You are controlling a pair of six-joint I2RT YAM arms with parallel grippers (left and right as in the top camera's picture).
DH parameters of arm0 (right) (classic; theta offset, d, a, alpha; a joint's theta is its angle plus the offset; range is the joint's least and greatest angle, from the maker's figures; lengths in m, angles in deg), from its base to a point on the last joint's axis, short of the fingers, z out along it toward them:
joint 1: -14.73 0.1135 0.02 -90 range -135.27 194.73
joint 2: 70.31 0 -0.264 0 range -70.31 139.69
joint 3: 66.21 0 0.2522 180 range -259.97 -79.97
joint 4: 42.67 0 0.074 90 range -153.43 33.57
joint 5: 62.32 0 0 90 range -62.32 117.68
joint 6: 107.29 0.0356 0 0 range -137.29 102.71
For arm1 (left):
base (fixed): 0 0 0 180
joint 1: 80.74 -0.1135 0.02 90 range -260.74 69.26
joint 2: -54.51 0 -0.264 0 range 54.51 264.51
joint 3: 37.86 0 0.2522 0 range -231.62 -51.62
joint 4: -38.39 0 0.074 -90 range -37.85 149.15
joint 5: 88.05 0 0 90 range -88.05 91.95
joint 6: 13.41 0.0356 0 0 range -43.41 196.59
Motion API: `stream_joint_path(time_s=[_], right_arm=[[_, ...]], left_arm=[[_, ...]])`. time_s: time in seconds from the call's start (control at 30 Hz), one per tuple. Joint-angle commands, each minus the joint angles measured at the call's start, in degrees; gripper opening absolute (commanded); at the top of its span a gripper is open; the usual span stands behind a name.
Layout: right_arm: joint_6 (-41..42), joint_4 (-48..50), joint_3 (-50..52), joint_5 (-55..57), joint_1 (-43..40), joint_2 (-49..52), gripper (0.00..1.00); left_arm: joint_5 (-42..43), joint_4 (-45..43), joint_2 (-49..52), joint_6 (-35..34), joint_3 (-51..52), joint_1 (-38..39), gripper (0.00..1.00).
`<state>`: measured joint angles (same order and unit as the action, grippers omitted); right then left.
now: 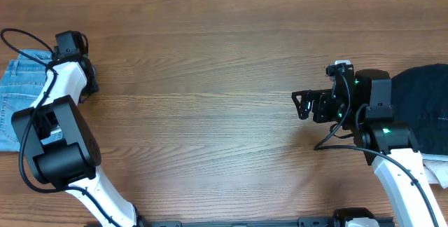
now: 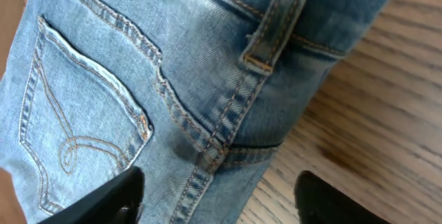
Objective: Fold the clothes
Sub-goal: 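Reach the left gripper to the folded light-blue jeans and grasp, then lift the jeans with the left gripper and drag them toward center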
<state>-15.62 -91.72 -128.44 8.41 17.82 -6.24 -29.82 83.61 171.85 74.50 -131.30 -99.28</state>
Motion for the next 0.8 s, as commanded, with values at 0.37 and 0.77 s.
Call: stream_joint_path(time_s=[0.37, 0.77], right_arm=[[0.1, 0.3, -1.6, -0.3, 0.2, -0.4, 0.95], [0.1, 2.2, -1.7, 0.9, 0.2, -0.4, 0.90]], left_arm=[[2.8, -0.1, 3.9, 3.2, -1.0, -2.3, 0.36], [25.8, 10.3, -11.4, 1.3, -21.4, 11.5, 0.04]])
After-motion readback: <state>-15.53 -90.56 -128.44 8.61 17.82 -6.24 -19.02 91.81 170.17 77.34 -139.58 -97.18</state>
